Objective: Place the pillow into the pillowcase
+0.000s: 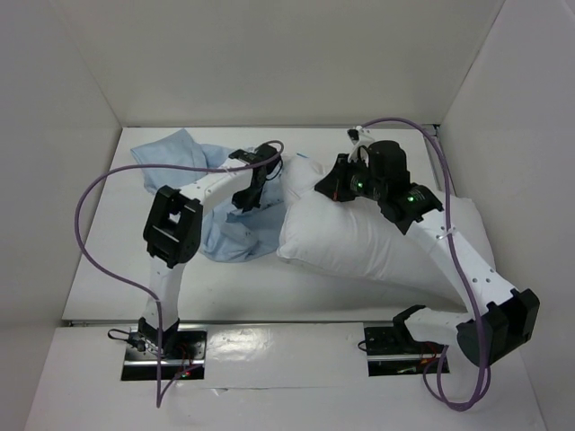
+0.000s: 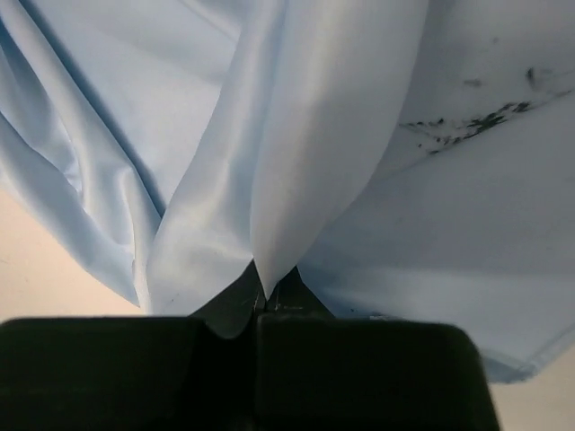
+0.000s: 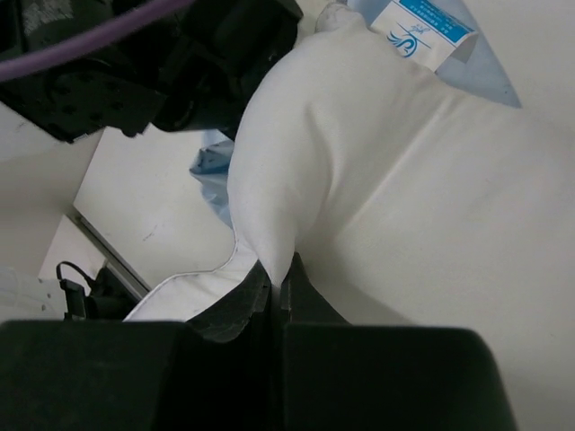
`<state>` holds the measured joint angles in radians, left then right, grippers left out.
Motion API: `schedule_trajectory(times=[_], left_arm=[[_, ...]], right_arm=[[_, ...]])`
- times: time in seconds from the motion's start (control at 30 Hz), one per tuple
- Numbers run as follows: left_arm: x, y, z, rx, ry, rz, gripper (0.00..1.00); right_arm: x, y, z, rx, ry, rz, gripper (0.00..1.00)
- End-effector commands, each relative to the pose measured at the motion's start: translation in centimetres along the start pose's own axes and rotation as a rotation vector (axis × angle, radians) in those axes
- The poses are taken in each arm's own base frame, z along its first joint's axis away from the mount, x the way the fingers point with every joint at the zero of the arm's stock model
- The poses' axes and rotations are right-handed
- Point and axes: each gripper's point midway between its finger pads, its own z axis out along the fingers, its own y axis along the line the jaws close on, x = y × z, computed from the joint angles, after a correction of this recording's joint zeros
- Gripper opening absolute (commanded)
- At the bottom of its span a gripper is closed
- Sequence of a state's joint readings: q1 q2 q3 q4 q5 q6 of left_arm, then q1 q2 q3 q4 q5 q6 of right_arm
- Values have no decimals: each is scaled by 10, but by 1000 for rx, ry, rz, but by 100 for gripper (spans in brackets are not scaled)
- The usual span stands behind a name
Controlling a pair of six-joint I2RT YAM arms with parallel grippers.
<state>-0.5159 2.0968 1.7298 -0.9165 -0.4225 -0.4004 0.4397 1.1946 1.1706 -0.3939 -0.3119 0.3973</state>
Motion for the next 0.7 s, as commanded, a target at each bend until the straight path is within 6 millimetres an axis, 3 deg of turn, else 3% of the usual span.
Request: schedule_trajectory(times=[0.0, 0.07, 0.1, 0.13, 0.17, 0.23, 0.37, 0.53, 0.67], left_arm=[[-41, 15, -38, 70, -87, -122, 0], [-56, 18, -59, 231, -100, -193, 0], [-72, 25, -80, 295, -160, -229, 0], [-82, 39, -86, 336, -180, -273, 0], [-87, 33, -98, 443, -186, -292, 0], [-93, 40, -112, 520, -196, -338, 0], [-97, 60, -116, 647, -181, -439, 0], [-97, 56, -121, 785, -177, -465, 0], [-98, 59, -129, 788, -197, -463, 0]], right_arm=[[-28, 30, -1, -125, -92, -30, 0], [-16, 27, 7, -125, -49, -31, 0], [-16, 26, 7, -125, -49, -41, 0], [-9, 29, 9, -136, -21, -39, 0], [1, 30, 14, -142, 6, -50, 0], [8, 32, 17, -145, 30, -58, 0], [29, 42, 21, -166, 85, -104, 0], [60, 46, 28, -171, 194, -171, 0], [84, 72, 38, -260, 310, -233, 0]])
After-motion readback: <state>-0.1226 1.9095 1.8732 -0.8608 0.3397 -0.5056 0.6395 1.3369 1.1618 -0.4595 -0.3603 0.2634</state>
